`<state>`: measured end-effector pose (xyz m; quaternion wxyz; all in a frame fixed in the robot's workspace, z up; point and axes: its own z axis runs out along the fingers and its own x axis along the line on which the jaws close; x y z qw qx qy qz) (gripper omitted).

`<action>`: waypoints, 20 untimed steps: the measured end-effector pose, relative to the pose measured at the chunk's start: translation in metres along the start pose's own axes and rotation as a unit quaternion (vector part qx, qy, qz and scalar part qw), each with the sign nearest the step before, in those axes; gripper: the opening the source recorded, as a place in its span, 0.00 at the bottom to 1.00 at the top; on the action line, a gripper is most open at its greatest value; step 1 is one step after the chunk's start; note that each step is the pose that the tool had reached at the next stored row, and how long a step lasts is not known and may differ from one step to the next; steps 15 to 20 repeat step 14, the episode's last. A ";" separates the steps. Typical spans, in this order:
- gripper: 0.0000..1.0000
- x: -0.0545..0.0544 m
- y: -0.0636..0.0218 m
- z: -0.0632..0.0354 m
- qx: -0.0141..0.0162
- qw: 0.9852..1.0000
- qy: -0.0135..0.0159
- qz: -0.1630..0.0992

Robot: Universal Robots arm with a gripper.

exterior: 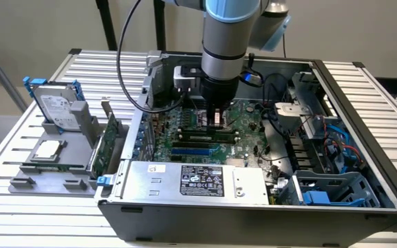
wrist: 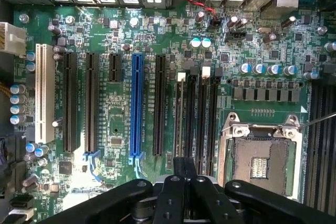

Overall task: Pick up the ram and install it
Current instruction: 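Press down the ram until it locks into place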

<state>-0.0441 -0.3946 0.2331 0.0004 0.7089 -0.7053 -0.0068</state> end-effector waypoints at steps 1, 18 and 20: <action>0.00 0.000 0.0000 -0.0047 0.000 1.000 0.000 0.000; 0.00 0.000 0.0001 -0.0134 0.000 1.000 0.000 0.000; 0.00 0.000 0.0001 -0.0134 0.000 1.000 0.000 0.000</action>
